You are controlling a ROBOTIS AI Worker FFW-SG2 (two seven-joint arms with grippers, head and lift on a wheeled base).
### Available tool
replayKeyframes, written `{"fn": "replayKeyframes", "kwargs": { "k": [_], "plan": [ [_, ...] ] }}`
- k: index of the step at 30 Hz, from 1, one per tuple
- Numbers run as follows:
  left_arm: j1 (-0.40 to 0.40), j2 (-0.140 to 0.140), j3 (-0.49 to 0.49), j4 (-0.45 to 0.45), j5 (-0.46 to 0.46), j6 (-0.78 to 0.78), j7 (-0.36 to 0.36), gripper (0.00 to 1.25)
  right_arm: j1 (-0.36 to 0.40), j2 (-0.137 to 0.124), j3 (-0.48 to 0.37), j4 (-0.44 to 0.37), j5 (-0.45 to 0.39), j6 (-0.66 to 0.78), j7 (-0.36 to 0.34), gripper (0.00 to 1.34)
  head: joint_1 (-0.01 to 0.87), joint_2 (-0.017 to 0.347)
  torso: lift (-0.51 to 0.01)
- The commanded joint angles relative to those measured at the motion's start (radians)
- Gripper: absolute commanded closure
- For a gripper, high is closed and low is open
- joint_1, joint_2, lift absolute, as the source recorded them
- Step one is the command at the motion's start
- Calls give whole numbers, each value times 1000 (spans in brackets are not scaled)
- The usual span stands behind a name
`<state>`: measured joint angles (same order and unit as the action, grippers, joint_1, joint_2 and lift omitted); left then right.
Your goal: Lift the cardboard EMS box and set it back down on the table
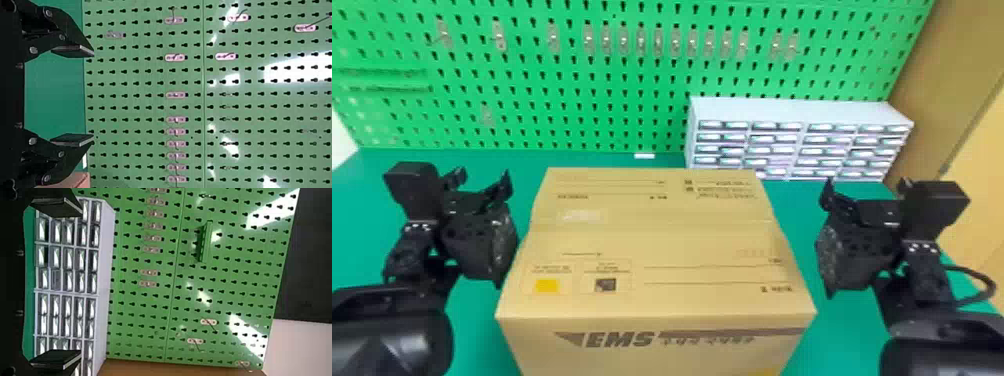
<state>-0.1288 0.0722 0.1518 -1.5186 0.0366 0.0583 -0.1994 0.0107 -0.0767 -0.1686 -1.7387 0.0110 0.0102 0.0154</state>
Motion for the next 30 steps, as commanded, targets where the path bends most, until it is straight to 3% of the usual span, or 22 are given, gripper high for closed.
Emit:
{"fn": "replayKeyframes", "kwargs": {
  "k": [1, 30],
  "plan": [
    [0, 0, 2, 0, 2, 0, 0, 486, 0, 2, 0, 2, 0, -1, 0, 47, 678, -14, -12],
    [-2, 0, 2, 0, 2, 0, 0, 486, -2, 2, -5, 4, 12, -1, 0, 45, 678, -14, -65]
  ]
}}
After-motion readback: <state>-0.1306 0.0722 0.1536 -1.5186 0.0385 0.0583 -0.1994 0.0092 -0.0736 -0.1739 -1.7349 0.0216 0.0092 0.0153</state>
